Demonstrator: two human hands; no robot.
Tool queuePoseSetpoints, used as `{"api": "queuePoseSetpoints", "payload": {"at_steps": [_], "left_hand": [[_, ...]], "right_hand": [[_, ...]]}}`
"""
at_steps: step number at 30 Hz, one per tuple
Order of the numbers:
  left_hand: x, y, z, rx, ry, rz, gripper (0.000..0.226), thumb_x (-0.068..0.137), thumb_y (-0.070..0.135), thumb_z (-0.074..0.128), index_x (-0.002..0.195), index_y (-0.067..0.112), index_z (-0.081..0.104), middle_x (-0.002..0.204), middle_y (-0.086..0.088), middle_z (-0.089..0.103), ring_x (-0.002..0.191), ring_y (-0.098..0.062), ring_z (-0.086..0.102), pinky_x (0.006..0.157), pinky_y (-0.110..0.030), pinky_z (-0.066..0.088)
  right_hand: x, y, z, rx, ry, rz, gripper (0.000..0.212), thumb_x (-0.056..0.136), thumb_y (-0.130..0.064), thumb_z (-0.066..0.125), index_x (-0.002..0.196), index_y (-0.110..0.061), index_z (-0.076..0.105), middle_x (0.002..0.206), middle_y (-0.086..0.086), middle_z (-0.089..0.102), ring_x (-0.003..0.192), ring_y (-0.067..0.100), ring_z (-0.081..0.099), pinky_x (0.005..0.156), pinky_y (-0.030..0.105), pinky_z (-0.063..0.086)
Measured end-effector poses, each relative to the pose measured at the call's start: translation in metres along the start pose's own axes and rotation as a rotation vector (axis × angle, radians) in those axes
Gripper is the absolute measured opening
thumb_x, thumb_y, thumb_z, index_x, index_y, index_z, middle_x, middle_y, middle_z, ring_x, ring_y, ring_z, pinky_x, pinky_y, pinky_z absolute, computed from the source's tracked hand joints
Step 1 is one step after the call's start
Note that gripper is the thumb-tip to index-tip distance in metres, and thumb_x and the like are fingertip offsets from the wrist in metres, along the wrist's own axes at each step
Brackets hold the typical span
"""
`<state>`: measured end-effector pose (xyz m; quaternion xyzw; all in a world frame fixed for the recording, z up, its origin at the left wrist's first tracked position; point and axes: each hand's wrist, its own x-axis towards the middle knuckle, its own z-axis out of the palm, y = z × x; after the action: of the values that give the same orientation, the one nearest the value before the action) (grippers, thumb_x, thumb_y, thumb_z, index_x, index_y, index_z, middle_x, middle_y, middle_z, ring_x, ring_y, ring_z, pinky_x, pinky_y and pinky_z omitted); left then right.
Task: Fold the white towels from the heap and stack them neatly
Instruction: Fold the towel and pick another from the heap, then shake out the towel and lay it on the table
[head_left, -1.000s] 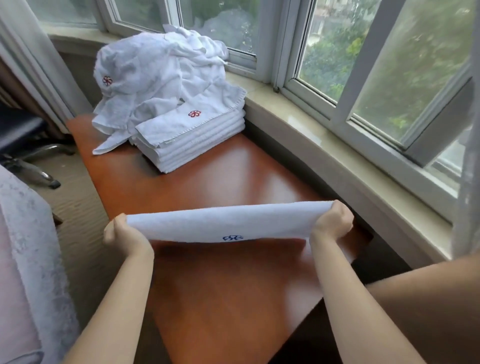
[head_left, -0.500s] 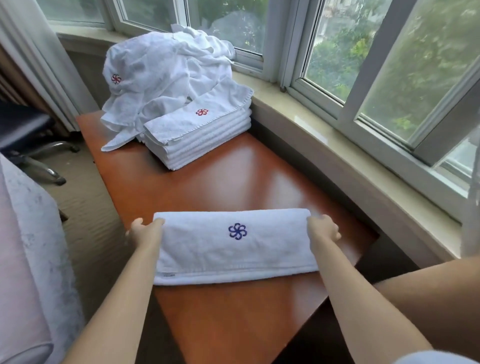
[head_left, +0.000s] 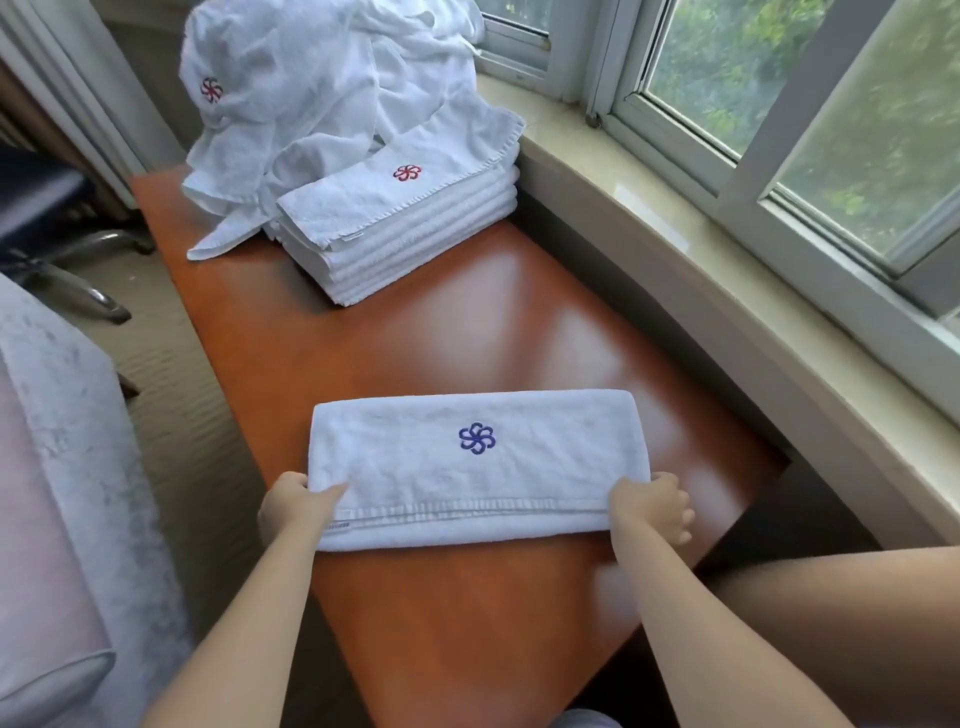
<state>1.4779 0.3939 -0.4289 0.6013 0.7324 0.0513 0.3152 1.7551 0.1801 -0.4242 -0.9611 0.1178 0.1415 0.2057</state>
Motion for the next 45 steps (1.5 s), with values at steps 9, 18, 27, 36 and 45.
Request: {"api": "queuePoseSetpoints", "payload": {"at_steps": [9, 18, 27, 36, 45], "left_hand": [[-0.010, 0.000, -0.008, 0.025, -0.022, 0.006, 0.020, 0.090, 0.028, 0.057, 0.093, 0.009, 0.059, 0.097, -0.011, 0.064, 0.088, -0.032, 0.059, 0.078, -0.040, 0.050], [-0.010, 0.007, -0.003, 0.188, -0.045, 0.044, 0.036, 0.101, 0.027, 0.032, 0.123, 0.007, 0.053, 0.121, -0.014, 0.058, 0.107, -0.033, 0.055, 0.076, -0.038, 0.043], [0.000, -0.020, -0.019, -0.171, 0.070, -0.045, 0.014, 0.080, -0.005, 0.049, 0.071, 0.005, 0.055, 0.076, -0.015, 0.051, 0.072, -0.031, 0.048, 0.068, -0.041, 0.044], [-0.020, -0.006, 0.006, -0.031, -0.158, -0.054, 0.039, 0.088, 0.037, 0.064, 0.112, 0.006, 0.061, 0.109, -0.016, 0.065, 0.099, -0.035, 0.061, 0.083, -0.044, 0.054], [-0.023, -0.007, 0.006, 0.030, 0.086, -0.120, 0.041, 0.093, 0.033, 0.052, 0.120, 0.003, 0.061, 0.123, -0.020, 0.056, 0.115, -0.040, 0.047, 0.085, -0.042, 0.043]], "right_hand": [[-0.011, 0.019, 0.006, 0.422, 0.121, -0.101, 0.024, 0.095, -0.010, 0.044, 0.107, -0.007, 0.064, 0.120, 0.010, 0.046, 0.092, 0.027, 0.050, 0.080, 0.035, 0.040], [-0.002, 0.019, 0.013, 0.471, -0.099, -0.012, 0.022, 0.091, -0.019, 0.047, 0.103, -0.006, 0.061, 0.102, 0.012, 0.064, 0.088, 0.032, 0.058, 0.077, 0.040, 0.049], [-0.007, 0.014, 0.001, 0.695, 0.112, 0.109, 0.042, 0.105, -0.025, 0.029, 0.125, 0.003, 0.053, 0.121, 0.016, 0.059, 0.111, 0.032, 0.055, 0.083, 0.030, 0.038], [-0.010, 0.010, -0.011, 0.022, -0.026, 0.103, 0.038, 0.086, -0.017, 0.053, 0.122, -0.006, 0.054, 0.130, 0.018, 0.043, 0.121, 0.035, 0.036, 0.105, 0.041, 0.030], [0.006, 0.000, -0.016, -0.038, 0.096, 0.020, 0.041, 0.091, -0.025, 0.042, 0.119, -0.001, 0.059, 0.126, 0.018, 0.053, 0.121, 0.033, 0.044, 0.109, 0.043, 0.028]]}}
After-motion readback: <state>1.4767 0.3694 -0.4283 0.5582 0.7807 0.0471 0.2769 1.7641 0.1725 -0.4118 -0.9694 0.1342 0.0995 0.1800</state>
